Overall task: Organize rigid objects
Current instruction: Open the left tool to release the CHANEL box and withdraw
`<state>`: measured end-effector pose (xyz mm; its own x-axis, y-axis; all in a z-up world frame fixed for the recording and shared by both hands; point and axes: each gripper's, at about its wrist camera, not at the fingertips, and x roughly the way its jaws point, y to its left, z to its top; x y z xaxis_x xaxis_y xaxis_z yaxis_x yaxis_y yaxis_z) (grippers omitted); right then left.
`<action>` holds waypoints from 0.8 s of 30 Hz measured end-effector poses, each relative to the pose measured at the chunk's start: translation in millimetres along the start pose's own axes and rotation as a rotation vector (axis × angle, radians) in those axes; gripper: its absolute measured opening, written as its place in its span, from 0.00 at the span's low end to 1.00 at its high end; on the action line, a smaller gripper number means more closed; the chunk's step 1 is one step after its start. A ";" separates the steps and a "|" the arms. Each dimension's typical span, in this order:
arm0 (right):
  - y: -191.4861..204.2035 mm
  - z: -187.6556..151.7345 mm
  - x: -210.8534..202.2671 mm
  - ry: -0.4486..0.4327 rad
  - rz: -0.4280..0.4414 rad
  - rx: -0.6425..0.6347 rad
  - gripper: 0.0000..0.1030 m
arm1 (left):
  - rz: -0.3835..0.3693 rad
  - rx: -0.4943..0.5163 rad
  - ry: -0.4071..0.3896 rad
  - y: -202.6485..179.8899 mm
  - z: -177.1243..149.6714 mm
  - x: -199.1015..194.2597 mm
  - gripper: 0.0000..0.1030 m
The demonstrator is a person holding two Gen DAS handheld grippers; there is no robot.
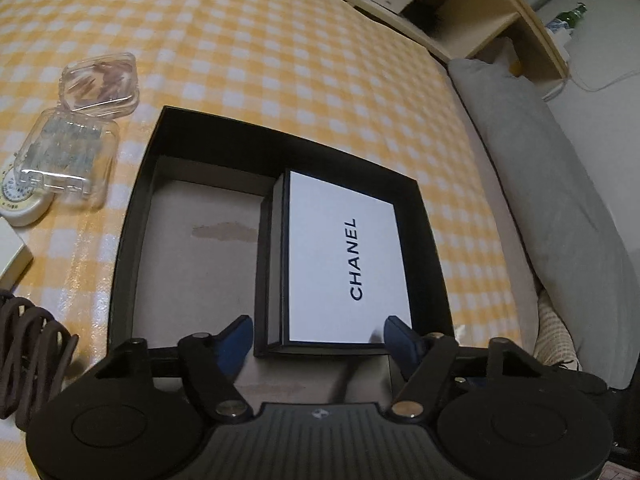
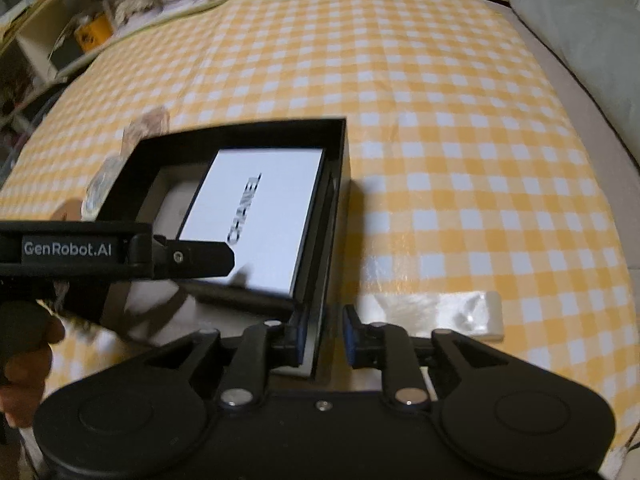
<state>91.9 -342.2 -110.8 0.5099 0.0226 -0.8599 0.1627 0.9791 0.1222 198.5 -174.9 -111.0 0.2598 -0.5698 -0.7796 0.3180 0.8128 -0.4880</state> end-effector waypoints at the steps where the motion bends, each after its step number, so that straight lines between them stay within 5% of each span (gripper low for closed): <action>1: 1.5 -2.0 0.0 0.002 -0.001 -0.008 0.11 | -0.012 -0.007 -0.009 0.4 -0.6 1.1 0.64; 16: 8.4 0.4 9.4 -0.021 -0.036 -0.070 0.08 | -0.055 -0.013 -0.095 -12.1 3.2 14.7 0.62; 21: 8.7 0.8 10.0 -0.021 -0.035 -0.067 0.08 | -0.031 0.019 -0.102 -16.2 3.7 4.4 0.64; 24: 7.0 0.3 9.4 -0.024 -0.028 -0.056 0.09 | -0.005 0.069 -0.114 -24.0 1.2 -10.5 0.74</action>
<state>98.1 -335.2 -117.9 0.5256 -0.0092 -0.8507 0.1298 0.9891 0.0695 189.2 -188.6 -90.5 0.3583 -0.5873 -0.7257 0.3807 0.8017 -0.4608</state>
